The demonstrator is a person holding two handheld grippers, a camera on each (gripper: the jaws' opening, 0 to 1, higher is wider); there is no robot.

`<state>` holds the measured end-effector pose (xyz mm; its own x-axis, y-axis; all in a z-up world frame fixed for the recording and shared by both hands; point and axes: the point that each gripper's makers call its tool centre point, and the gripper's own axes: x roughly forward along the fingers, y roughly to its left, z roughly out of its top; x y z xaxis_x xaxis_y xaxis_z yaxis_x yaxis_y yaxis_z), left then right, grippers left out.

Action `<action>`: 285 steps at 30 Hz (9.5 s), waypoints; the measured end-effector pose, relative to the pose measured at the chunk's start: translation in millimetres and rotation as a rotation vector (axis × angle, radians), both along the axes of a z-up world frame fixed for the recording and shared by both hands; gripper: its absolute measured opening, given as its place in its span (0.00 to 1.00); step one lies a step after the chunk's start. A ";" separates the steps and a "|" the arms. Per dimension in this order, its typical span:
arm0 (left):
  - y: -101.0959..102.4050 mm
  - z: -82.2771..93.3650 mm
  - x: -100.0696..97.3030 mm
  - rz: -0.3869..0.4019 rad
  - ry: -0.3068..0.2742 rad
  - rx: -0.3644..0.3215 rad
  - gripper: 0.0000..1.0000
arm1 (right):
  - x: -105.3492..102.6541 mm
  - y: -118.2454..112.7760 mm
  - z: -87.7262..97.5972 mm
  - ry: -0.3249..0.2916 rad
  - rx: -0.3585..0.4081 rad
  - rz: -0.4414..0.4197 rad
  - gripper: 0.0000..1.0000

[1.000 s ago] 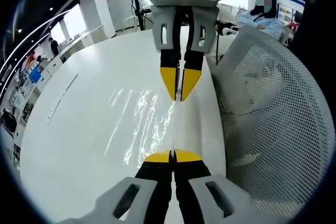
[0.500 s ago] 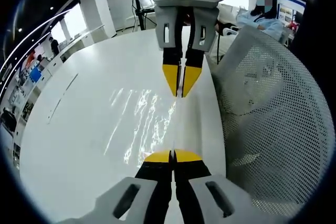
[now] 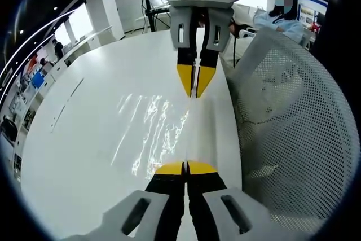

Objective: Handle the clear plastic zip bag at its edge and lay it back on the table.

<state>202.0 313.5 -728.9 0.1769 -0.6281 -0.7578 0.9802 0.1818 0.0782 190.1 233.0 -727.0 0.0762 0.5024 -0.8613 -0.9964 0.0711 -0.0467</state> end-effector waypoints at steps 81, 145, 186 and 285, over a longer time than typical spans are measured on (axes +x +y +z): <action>2.4 -7.7 1.8 -0.015 -0.001 0.016 0.00 | -1.9 -44.5 -17.9 0.054 -0.141 -0.077 0.00; 10.0 -4.7 8.1 -0.026 -0.057 -0.006 0.00 | 12.3 13.4 4.0 0.084 0.046 -0.098 0.10; 11.2 -2.3 8.4 -0.051 -0.082 0.001 0.14 | 9.4 17.8 -15.8 0.141 0.029 -0.138 0.00; -20.8 37.8 13.8 -0.091 -0.229 -0.062 0.00 | 81.0 41.9 85.9 -0.358 0.189 -0.207 0.00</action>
